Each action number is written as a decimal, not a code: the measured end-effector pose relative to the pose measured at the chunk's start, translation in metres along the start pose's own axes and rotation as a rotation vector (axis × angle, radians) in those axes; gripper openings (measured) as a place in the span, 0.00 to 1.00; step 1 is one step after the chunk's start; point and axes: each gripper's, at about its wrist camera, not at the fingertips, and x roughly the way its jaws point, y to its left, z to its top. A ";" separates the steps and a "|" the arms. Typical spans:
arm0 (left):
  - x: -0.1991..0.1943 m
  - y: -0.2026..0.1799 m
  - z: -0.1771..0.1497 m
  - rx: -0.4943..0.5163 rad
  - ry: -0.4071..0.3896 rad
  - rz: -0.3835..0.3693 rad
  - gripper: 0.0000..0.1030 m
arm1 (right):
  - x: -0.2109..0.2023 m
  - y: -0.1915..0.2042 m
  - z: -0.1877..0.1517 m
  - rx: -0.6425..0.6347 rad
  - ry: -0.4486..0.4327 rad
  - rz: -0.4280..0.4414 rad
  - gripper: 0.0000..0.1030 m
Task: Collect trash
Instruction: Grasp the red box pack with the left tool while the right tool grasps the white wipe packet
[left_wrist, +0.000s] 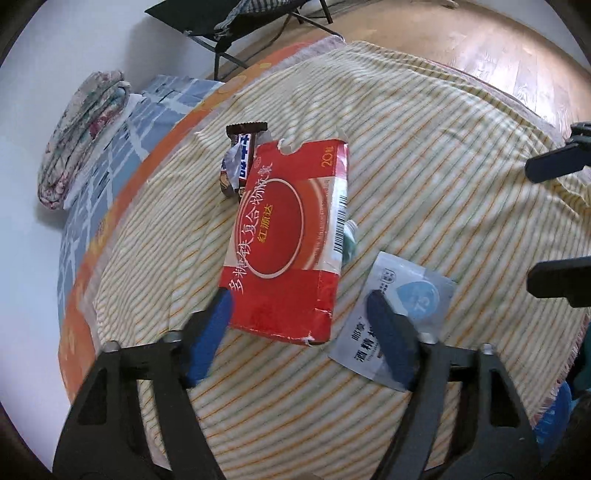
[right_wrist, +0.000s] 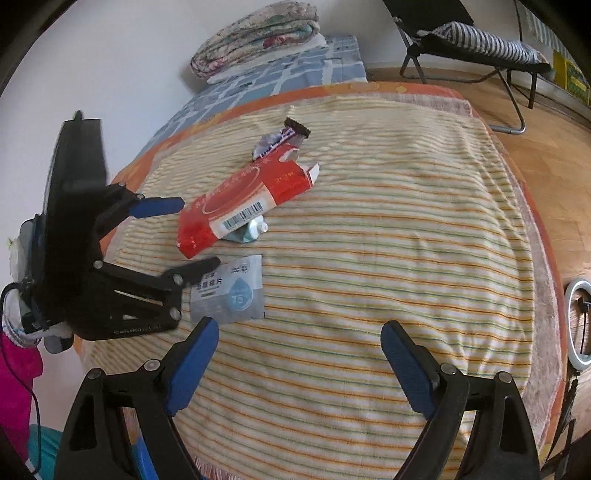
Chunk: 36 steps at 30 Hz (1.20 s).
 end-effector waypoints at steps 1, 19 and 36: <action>0.002 0.004 0.000 -0.013 -0.001 -0.002 0.52 | 0.002 0.000 0.002 0.000 0.001 0.006 0.87; -0.029 0.065 -0.019 -0.239 -0.111 -0.041 0.13 | 0.047 0.033 0.046 -0.113 0.025 0.140 0.55; -0.006 0.113 0.010 -0.348 -0.156 0.004 0.19 | 0.089 0.049 0.061 -0.121 0.091 0.213 0.46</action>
